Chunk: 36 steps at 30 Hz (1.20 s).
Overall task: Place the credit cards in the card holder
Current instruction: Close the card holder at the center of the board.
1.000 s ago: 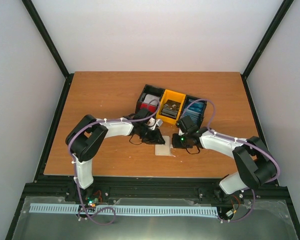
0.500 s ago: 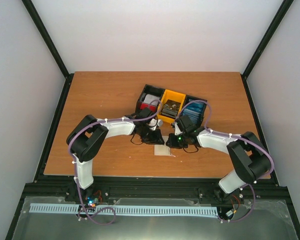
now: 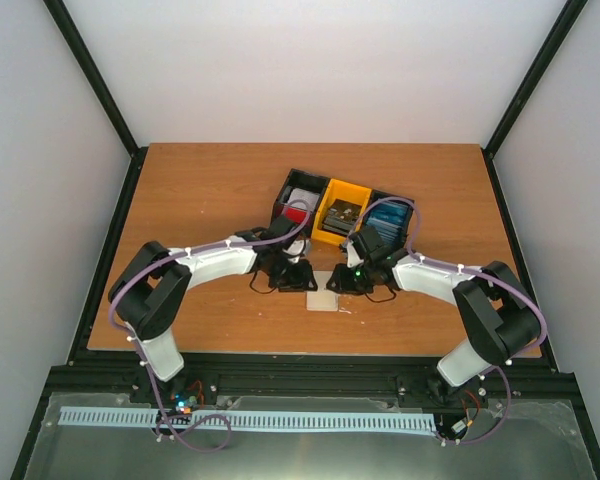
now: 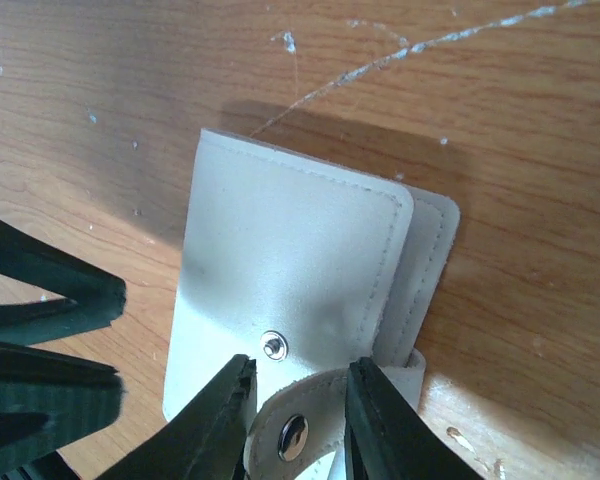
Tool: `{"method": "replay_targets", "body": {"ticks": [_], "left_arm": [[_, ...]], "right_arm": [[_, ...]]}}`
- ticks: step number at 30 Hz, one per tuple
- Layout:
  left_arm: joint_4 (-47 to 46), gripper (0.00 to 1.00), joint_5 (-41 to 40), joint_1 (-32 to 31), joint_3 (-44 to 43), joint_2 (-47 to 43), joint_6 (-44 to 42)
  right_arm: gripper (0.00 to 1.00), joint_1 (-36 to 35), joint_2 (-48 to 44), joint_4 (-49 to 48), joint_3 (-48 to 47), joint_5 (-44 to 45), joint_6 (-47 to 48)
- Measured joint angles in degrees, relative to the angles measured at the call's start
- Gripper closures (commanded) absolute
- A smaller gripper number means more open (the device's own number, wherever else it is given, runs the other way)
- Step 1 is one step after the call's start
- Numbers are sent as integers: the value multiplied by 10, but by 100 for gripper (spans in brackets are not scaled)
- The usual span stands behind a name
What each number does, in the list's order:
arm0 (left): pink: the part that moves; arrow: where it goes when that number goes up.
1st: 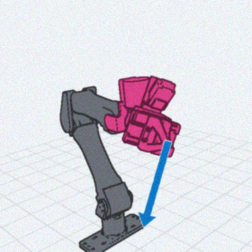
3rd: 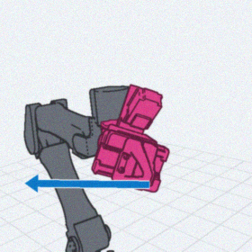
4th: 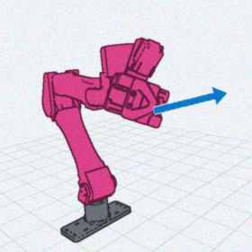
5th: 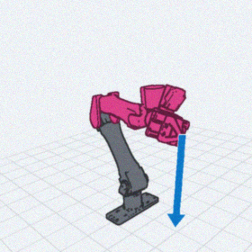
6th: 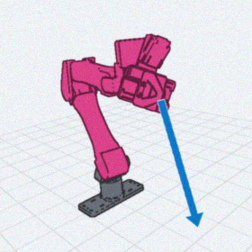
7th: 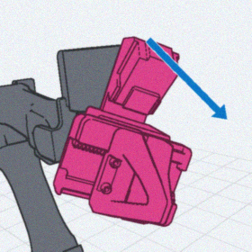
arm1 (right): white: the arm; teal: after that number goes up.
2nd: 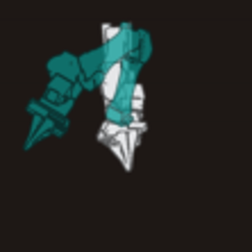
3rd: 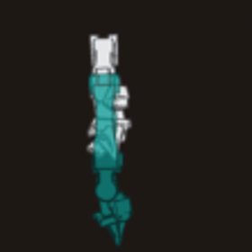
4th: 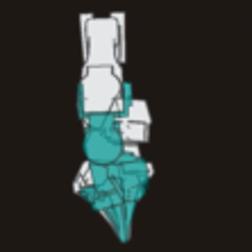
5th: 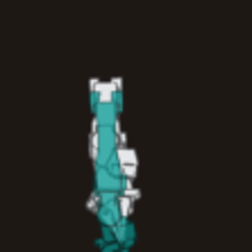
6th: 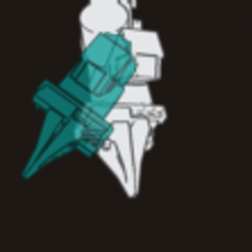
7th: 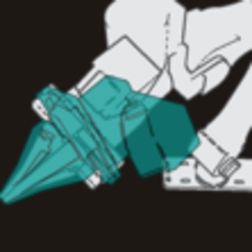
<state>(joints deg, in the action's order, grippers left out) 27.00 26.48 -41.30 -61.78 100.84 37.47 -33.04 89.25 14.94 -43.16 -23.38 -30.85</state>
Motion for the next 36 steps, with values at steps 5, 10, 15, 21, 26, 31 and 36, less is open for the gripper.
{"method": "replay_targets", "body": {"ticks": [5, 10, 15, 21, 26, 31, 36], "left_arm": [[0, 58, -1, 0, 33, 2, 8], [-21, 59, 6, 0, 34, 20, 10], [-44, 61, 10, 0, 42, 24, 20], [-58, 61, 13, 0, 48, 26, 34], [-50, 62, 0, -1, 43, 26, 47], [-42, 65, -4, -1, 37, 30, 51], [-25, 67, -14, -3, 24, 38, 53]], "right_arm": [[64, 0, 0, 16, -16, 0, -4], [63, -1, 0, 45, -35, 6, -19], [65, -10, -7, 71, -43, 27, -41], [78, -14, -38, 77, -43, 56, -63], [86, -14, -40, 75, -30, 67, -83], [86, -14, -42, 74, -20, 70, -101], [87, -14, -34, 60, -19, 59, -112]]}}
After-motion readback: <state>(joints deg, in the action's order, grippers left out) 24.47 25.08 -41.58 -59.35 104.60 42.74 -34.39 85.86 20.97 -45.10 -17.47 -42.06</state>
